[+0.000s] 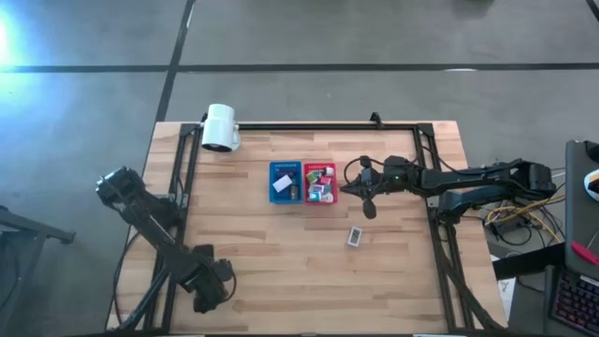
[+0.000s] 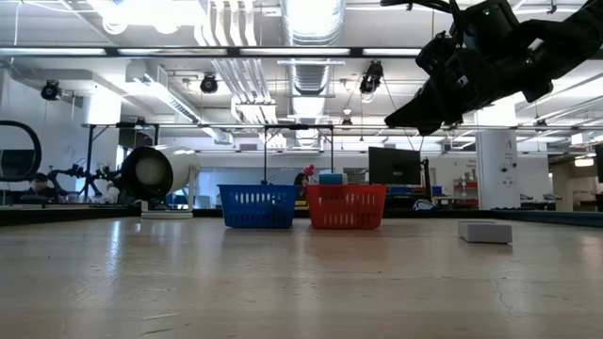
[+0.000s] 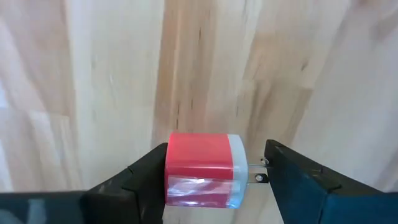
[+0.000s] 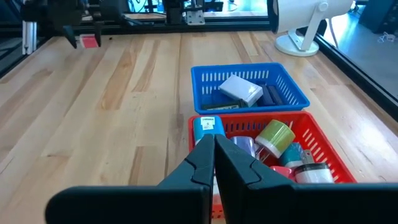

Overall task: Pick & Place Office items
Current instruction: Put the pink charger adapter into the red bin, then put the white digital clock into the blue bin

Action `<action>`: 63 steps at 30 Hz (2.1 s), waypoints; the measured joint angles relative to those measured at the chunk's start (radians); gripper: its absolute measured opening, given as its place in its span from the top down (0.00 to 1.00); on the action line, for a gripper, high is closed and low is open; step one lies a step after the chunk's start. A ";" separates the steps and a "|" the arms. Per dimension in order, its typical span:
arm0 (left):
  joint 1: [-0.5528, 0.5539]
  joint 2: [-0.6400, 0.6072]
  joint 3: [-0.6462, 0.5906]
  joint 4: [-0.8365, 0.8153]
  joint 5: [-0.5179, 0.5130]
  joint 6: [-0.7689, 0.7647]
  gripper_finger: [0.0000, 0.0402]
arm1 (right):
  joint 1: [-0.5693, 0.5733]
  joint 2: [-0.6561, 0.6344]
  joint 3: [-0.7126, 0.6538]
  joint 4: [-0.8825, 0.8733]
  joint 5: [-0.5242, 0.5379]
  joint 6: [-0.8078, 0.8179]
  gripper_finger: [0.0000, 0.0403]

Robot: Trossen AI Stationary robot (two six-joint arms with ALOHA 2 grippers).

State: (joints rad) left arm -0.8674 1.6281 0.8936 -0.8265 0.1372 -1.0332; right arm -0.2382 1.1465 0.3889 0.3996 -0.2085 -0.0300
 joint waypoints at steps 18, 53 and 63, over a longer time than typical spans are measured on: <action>0.885 -0.119 0.184 0.129 -0.131 0.808 0.43 | -0.010 0.000 0.000 -0.090 0.007 -0.001 0.98; 1.136 0.094 0.479 0.367 0.114 1.253 0.18 | -0.034 -0.001 0.008 -0.378 0.045 0.246 0.84; 1.153 -0.489 -0.265 0.937 -0.055 1.022 0.65 | 0.097 0.003 0.094 -0.608 0.010 0.200 0.58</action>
State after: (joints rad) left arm 0.2861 1.1395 0.6285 0.1109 0.0822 -0.0111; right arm -0.1415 1.1492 0.4831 -0.2082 -0.1988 0.1699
